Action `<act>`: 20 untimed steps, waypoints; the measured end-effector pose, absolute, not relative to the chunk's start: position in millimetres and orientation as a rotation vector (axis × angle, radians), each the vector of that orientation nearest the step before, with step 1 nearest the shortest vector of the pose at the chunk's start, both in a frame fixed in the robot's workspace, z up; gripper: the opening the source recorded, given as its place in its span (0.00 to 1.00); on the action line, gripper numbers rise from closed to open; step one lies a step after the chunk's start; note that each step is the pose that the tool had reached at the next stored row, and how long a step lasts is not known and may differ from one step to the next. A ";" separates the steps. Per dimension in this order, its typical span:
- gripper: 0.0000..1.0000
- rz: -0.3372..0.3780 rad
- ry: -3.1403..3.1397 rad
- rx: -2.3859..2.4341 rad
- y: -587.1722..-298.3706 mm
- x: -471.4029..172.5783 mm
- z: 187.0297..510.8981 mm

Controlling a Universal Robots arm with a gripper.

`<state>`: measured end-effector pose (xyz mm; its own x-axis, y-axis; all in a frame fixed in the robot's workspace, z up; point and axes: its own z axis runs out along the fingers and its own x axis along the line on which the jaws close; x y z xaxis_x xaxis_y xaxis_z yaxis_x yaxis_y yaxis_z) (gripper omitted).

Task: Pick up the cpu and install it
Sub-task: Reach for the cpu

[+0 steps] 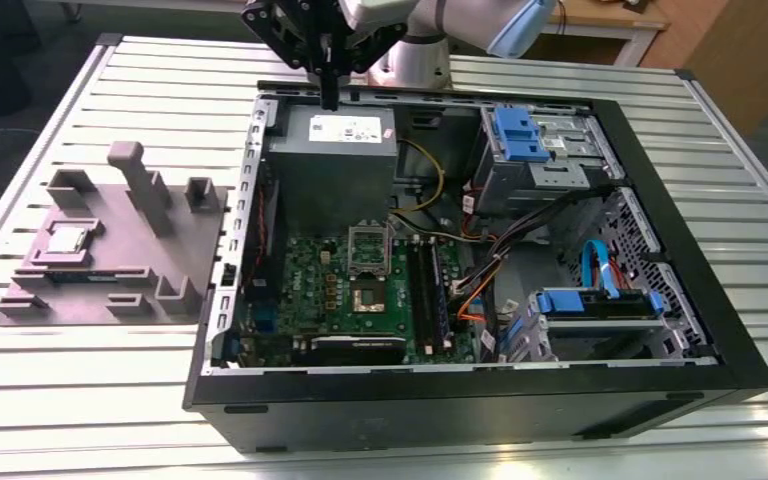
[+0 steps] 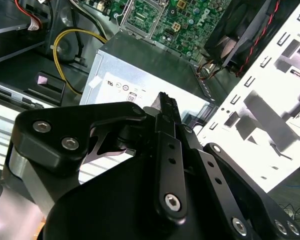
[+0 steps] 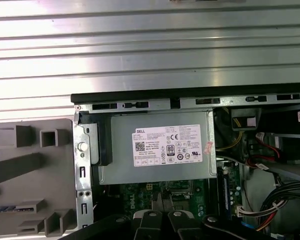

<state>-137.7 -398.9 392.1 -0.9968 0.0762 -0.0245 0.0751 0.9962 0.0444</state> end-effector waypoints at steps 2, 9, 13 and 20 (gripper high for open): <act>0.10 0.068 3.112 0.118 -398.9 -137.9 392.0; 0.10 0.068 3.113 0.118 -398.9 -159.3 389.9; 0.10 0.068 3.112 0.118 -398.9 -168.4 389.2; 0.10 0.068 3.112 0.118 -398.9 -170.4 389.2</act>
